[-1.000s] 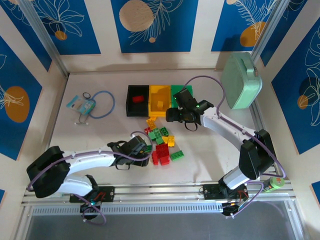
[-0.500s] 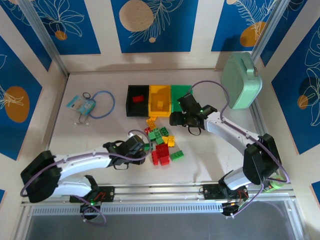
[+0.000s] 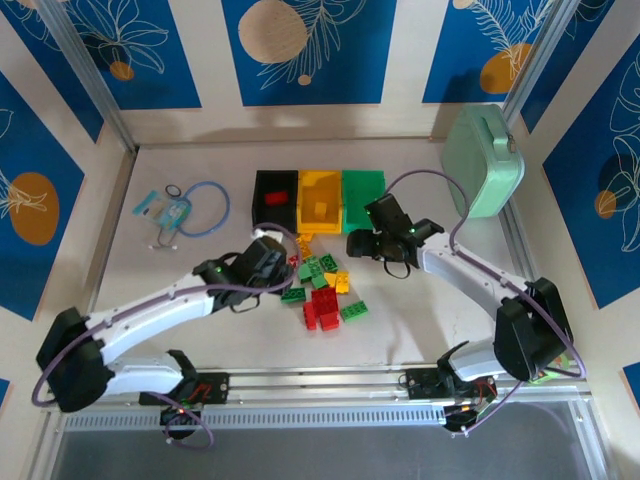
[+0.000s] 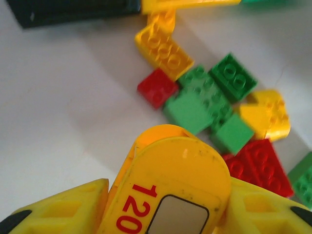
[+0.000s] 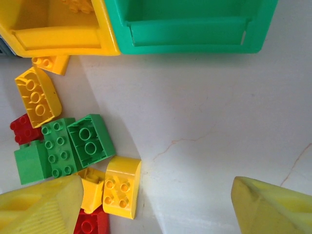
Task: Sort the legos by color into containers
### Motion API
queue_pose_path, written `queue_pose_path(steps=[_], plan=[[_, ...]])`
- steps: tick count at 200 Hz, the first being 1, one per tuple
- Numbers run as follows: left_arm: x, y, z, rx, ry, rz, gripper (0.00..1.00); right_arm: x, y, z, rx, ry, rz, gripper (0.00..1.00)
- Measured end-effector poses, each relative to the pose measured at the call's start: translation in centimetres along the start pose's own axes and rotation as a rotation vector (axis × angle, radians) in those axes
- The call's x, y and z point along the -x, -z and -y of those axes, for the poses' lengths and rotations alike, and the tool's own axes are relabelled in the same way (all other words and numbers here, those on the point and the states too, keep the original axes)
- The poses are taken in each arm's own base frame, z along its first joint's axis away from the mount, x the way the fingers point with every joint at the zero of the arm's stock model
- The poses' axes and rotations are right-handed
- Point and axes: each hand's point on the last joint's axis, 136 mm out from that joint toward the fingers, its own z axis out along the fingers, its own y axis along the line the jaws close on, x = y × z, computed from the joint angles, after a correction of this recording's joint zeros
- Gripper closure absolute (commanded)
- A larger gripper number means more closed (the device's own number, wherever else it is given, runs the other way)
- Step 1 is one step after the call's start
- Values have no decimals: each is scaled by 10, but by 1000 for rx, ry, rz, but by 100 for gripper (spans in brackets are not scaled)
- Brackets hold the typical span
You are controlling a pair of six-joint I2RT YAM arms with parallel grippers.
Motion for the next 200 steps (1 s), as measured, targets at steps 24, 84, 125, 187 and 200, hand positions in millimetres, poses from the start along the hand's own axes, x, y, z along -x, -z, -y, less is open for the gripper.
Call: queue_pose_path(steps=[24, 84, 125, 187, 200], plan=[[38, -18, 16, -31, 0, 23, 63, -3, 11, 4, 12, -9, 22, 20], [133, -66, 43, -64, -52, 86, 63, -27, 18, 30, -9, -47, 16, 20], [163, -103, 44, -60, -66, 67, 63, -39, 18, 39, -12, -67, 9, 20], [194, -140, 46, -52, -74, 40, 43, -45, 23, 38, 13, -69, 10, 20], [199, -142, 45, -48, -72, 39, 32, -47, 22, 39, 16, -68, 7, 20]])
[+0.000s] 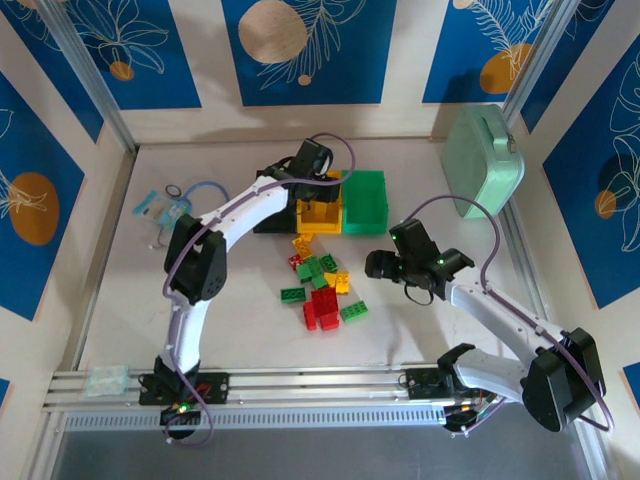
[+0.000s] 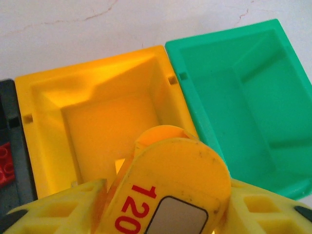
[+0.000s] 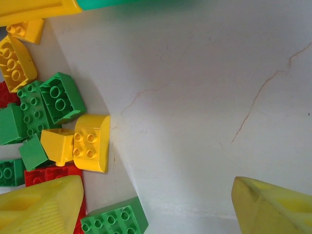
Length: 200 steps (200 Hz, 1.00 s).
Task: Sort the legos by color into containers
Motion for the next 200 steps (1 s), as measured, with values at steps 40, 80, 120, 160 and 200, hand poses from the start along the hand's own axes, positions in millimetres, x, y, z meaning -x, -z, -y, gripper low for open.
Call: queue_pose_path(steps=[40, 80, 120, 160, 200], plan=[[2, 4, -2, 5, -17, -4, 27, -3, -1, 0, 7, 0, -7, 19], [-15, 26, -9, 5, -19, -5, 27, -5, 0, -3, 25, 1, -16, 19], [-32, 68, -16, -16, -1, 50, 28, -11, -3, -10, 37, 46, -40, 19], [-74, 91, -27, -48, 16, 75, 28, -21, -12, -31, 73, 133, -95, 20], [-133, 95, -46, -31, 44, 20, 28, -23, -21, -60, 113, 225, -144, 21]])
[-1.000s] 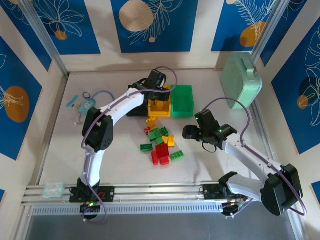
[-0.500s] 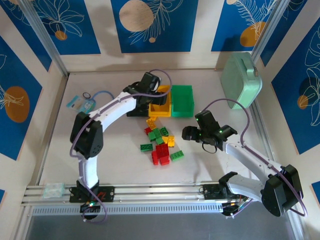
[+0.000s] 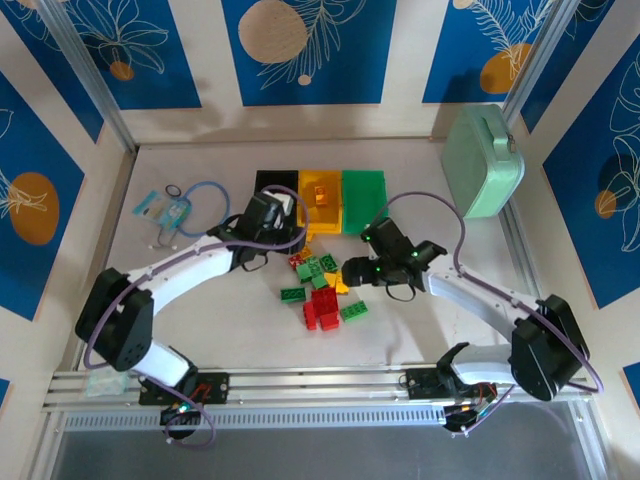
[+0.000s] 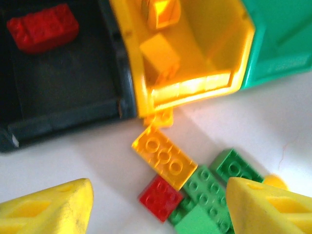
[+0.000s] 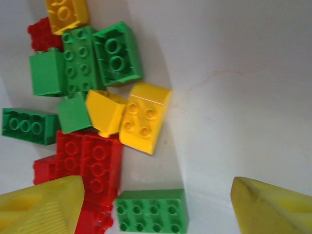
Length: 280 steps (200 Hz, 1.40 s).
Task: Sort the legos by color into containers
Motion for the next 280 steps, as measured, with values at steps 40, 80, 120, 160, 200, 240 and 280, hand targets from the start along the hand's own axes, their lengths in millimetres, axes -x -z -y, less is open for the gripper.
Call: queue_pose_path(steps=[40, 80, 120, 160, 200, 240, 280], plan=[[-46, 11, -20, 27, 43, -31, 29, 9, -14, -36, 27, 107, -36, 24], [-72, 23, -34, 52, 94, -20, 30, 24, -30, -57, 22, 155, -59, 28], [-90, 33, -41, 35, 144, 23, 31, 58, -46, -77, 3, 179, -56, 34], [-107, 40, -48, 27, 187, 39, 31, 82, -58, -90, -15, 187, -58, 35], [-113, 49, -50, 11, 214, 72, 31, 109, -53, -106, -10, 195, -33, 34], [-119, 52, -53, 7, 236, 79, 31, 119, -63, -115, -21, 197, -52, 36], [-129, 50, -56, 13, 241, 66, 31, 97, -79, -102, -46, 193, -128, 35]])
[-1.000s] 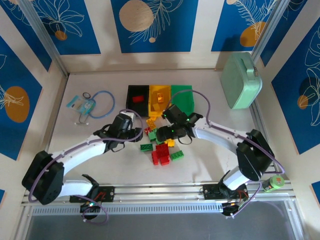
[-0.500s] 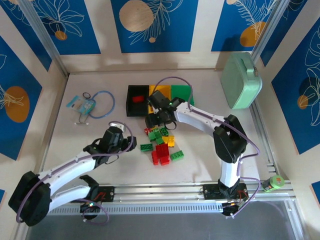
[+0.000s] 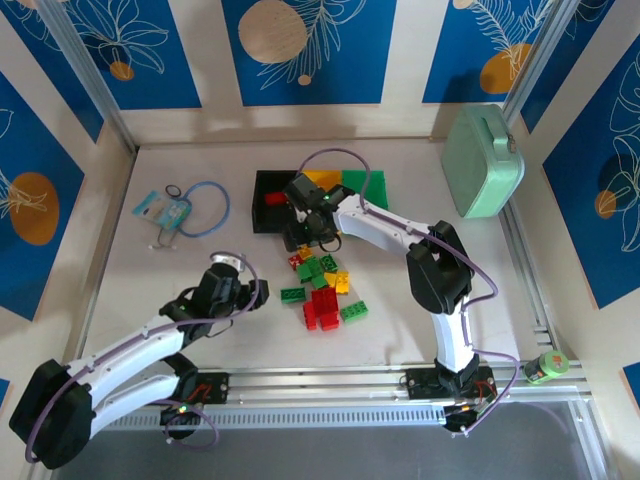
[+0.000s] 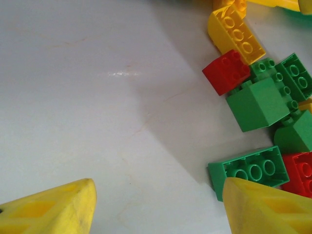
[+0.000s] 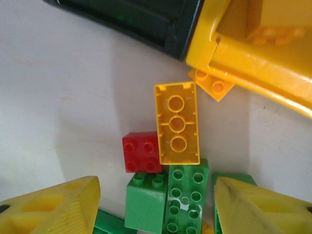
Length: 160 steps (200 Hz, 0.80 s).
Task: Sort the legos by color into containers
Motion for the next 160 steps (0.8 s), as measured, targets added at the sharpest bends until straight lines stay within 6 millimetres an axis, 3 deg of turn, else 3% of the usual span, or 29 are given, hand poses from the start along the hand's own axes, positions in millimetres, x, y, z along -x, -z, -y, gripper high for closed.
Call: queue_pose_path(steps=[33, 85, 122, 160], plan=[[-6, -3, -4, 6, 12, -10, 31, -29, -9, 13, -27, -8, -64, 36], [-9, -6, -4, 7, 15, -25, 31, -49, -16, 45, -81, -84, -109, 37], [-6, -7, -2, -1, 16, -13, 32, -51, -19, 61, -94, -120, -110, 38], [-10, -9, -4, 9, 15, -29, 32, -50, -21, 62, -90, -124, -106, 39]])
